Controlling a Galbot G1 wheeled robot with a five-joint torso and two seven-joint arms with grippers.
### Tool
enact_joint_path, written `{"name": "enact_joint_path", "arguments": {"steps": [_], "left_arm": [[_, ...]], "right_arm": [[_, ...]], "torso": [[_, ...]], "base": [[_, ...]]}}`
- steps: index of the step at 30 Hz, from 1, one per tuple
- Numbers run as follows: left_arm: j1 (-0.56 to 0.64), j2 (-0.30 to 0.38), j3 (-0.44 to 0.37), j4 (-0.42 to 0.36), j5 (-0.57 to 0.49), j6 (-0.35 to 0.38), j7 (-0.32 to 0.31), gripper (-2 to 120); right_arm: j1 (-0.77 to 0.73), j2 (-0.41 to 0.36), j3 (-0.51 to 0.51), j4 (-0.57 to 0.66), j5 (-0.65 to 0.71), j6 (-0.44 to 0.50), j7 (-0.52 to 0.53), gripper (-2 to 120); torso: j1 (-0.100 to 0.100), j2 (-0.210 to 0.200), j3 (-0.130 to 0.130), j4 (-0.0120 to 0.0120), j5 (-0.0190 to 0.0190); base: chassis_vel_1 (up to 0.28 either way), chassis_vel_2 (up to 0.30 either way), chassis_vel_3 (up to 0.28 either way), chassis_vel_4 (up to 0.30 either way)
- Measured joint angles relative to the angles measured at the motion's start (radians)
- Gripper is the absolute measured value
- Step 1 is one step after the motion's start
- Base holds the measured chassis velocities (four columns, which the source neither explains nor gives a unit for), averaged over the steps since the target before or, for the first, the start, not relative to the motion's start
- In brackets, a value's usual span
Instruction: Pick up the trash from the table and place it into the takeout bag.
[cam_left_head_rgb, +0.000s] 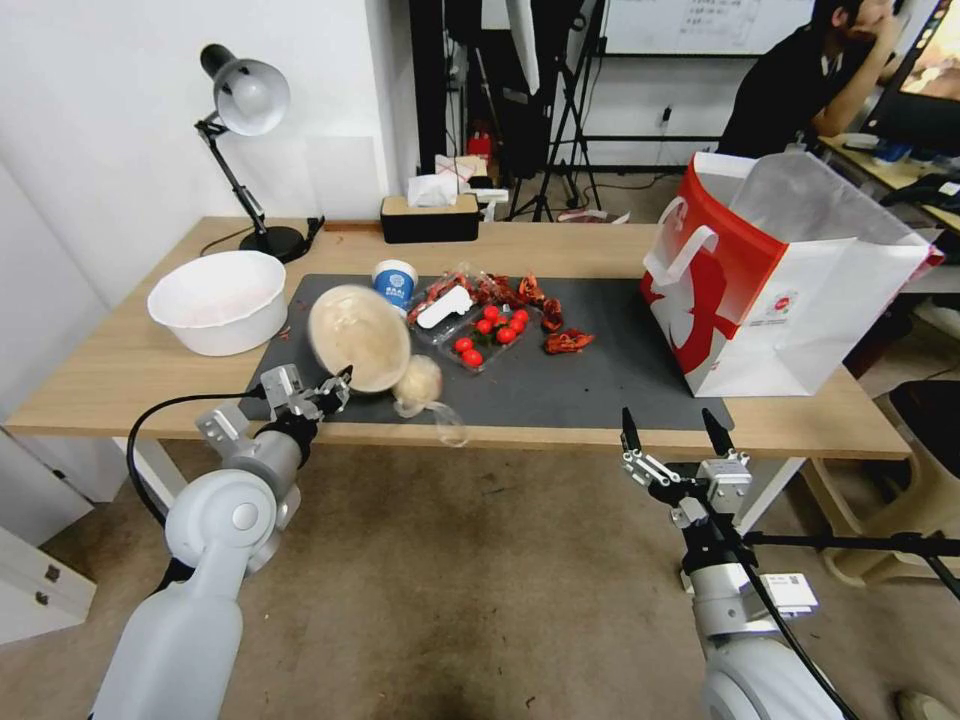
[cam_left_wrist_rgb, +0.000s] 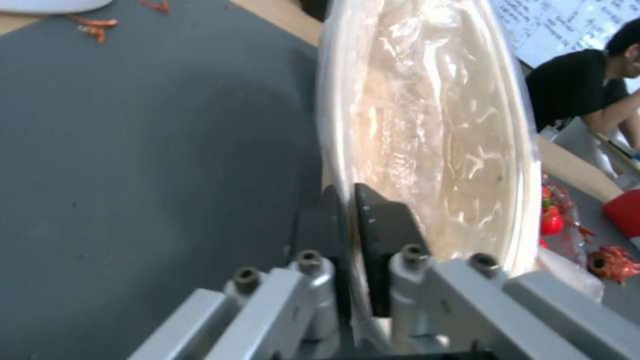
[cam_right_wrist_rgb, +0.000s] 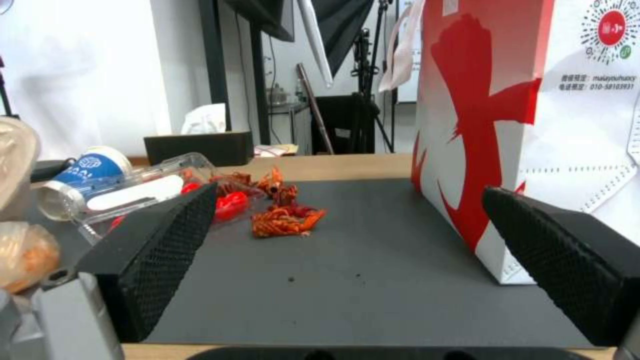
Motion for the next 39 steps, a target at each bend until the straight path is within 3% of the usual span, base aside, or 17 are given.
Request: {"name": "enact_joint_path", "arguments": {"steps": [1, 14, 18, 23, 25, 26, 29, 31, 33, 34, 35, 36, 39], "left_arm": [[0.0, 0.001, 0.001, -0.001, 0.005, -0.001, 0.006, 0], [-0.005, 0.014, 0.009, -0.009, 0.035, -0.035, 0.058, 0], [-0.026, 0.034, 0.029, -0.007, 0.065, -0.078, 0.091, 0], [-0.094, 0.106, 0.097, 0.003, 0.121, -0.162, 0.18, 0], [-0.173, 0.17, 0.18, 0.014, 0.125, -0.216, 0.227, 0], [-0.173, 0.17, 0.18, 0.014, 0.125, -0.216, 0.227, 0], [-0.365, 0.261, 0.333, 0.048, 0.124, -0.304, 0.261, 0], [-0.422, 0.281, 0.379, 0.059, 0.123, -0.312, 0.261, 0], [-0.573, 0.31, 0.516, 0.092, 0.099, -0.317, 0.258, 0], [-0.665, 0.313, 0.6, 0.116, 0.081, -0.317, 0.256, 0], [-0.665, 0.313, 0.6, 0.116, 0.081, -0.317, 0.256, 0], [-0.781, 0.299, 0.696, 0.157, 0.061, -0.317, 0.252, 0], [-0.929, 0.244, 0.811, 0.238, 0.04, -0.319, 0.248, 0]], "right_arm": [[0.001, 0.0, 0.0, -0.001, 0.0, 0.0, 0.0, 99], [0.001, 0.002, -0.001, -0.002, -0.001, 0.0, 0.0, 98], [0.0, 0.004, 0.0, -0.001, -0.002, 0.001, 0.0, 98], [-0.002, 0.006, 0.003, 0.004, -0.002, 0.002, 0.0, 99], [-0.005, 0.009, 0.004, 0.007, -0.002, 0.002, 0.0, 99], [-0.005, 0.009, 0.004, 0.007, -0.002, 0.002, 0.0, 99], [-0.01, 0.015, 0.005, 0.007, -0.003, 0.004, -0.003, 99], [-0.011, 0.017, 0.006, 0.007, -0.004, 0.004, -0.003, 99], [-0.014, 0.023, 0.009, 0.007, -0.01, 0.004, -0.003, 99], [-0.014, 0.026, 0.01, 0.006, -0.014, 0.004, -0.003, 99], [-0.014, 0.026, 0.01, 0.006, -0.014, 0.004, -0.003, 99], [-0.01, 0.027, 0.011, 0.002, -0.018, 0.004, -0.003, 99], [-0.003, 0.027, 0.011, -0.005, -0.021, 0.004, -0.003, 99]], "torso": [[0.0, 0.0, 0.0, 0.0, 0.0001], [0.0, 0.0, 0.0, 0.0, 0.0], [0.0, 0.0, 0.0, 0.0, 0.0], [0.0, 0.0, 0.0, -0.0001, -0.0001], [0.0, 0.0, 0.0, 0.0001, -0.0001], [0.0, 0.0, 0.0, 0.0001, -0.0001], [0.0, 0.0, 0.0, -0.0002, 0.0], [0.0, 0.0, 0.0, 0.0, 0.0001], [0.0, 0.0, 0.0, 0.0001, 0.0], [0.0, 0.0, 0.0, -0.0002, 0.0001], [0.0, 0.0, 0.0, -0.0002, 0.0001], [0.0, 0.0, 0.0, -0.0001, 0.0], [0.0, 0.0, 0.0, 0.0, 0.0002]], "base": [[0.0, 0.0, 0.0, 0.0], [0.0, 0.0, 0.0, 0.0], [0.0, 0.0, 0.0, 0.0], [0.0, 0.0, 0.0, 0.0], [0.0, 0.0, 0.0, 0.0], [0.0, 0.0, 0.0, 0.0], [0.0, 0.0, 0.0, 0.0], [0.0, 0.0, 0.0, 0.0], [0.0, 0.0, 0.0, 0.0], [0.0, 0.0, 0.0, 0.0], [0.0, 0.0, 0.0, 0.0], [0.0, 0.0, 0.0, 0.0], [0.0, 0.0, 0.0, 0.0]]}}
